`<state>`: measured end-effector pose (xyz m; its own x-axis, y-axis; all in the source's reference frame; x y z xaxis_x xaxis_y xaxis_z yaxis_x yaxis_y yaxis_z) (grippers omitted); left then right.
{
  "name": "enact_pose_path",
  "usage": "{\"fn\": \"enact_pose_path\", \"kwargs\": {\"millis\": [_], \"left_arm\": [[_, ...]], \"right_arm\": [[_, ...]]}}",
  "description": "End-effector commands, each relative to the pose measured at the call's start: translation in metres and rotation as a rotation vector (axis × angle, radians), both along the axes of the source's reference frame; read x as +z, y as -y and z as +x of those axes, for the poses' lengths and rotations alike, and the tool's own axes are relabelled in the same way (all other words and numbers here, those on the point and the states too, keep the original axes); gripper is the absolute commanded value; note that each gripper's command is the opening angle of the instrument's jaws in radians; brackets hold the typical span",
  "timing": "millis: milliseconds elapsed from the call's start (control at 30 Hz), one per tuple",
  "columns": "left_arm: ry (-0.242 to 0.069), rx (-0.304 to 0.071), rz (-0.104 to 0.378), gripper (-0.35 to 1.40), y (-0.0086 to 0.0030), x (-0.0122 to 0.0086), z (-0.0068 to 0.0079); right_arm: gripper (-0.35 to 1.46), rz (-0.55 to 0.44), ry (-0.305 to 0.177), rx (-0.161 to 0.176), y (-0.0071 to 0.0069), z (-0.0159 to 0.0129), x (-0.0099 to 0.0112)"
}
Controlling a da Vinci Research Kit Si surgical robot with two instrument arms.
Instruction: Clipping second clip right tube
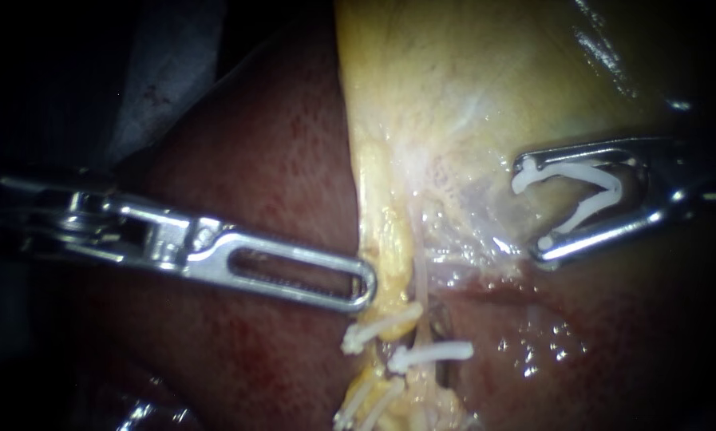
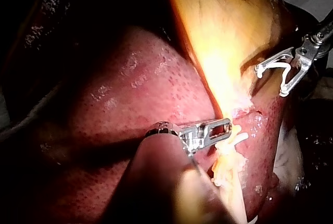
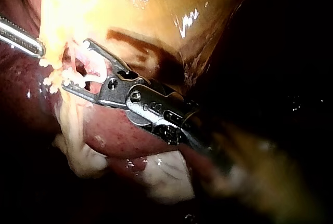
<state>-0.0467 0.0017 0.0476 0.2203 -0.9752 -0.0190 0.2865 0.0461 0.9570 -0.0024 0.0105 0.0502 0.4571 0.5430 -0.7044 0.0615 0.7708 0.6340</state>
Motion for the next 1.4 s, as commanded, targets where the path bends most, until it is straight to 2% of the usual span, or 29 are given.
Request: {"fn": "enact_pose_path", "kwargs": {"millis": [33,167,333,500,667,867,967,1067,1200,1400], "left_arm": [[0.001,0.001,0.0,-0.35,0.0,0.0,0.0001],[0.002,0.002,0.002,-0.35,-0.0001,-0.0004,0.0003],[0.012,0.01,0.012,-0.35,-0.0008,-0.0019,0.0015],[0.009,-0.006,0.015,-0.35,-0.002,-0.0036,0.0034],[0.007,-0.016,0.018,-0.35,-0.0027,-0.0049,0.0044],[0.007,-0.018,0.021,-0.35,-0.0028,-0.0057,0.0046],[0.007,-0.018,0.022,-0.35,-0.0028,-0.0058,0.0046],[0.008,-0.018,0.022,-0.35,-0.0028,-0.0059,0.0047],[0.007,-0.02,0.022,-0.35,-0.0028,-0.0061,0.0047],[0.007,-0.022,0.023,-0.35,-0.0027,-0.0066,0.0046]], "right_arm": [[0.6,0.0,0.0,0.0,0.0,0.0,0.0],[0.6,-0.001,0.0,0.0,0.0002,0.0,0.0001],[0.6,-0.011,-0.001,-0.001,0.0008,0.0004,0.0004],[0.6,0.006,-0.002,-0.01,0.002,0.0013,0.001],[0.6,0.056,0.006,-0.016,0.004,0.0028,0.002],[0.58,0.156,0.031,-0.017,0.0068,0.0044,0.0035],[0.56,0.19,0.032,-0.044,0.0084,0.0051,0.0046],[0.56,0.205,0.035,-0.056,0.0097,0.0057,0.0057],[0.55,0.207,0.033,-0.069,0.0104,0.006,0.0068],[0.55,0.208,0.036,-0.067,0.0102,0.0059,0.0081]]}}
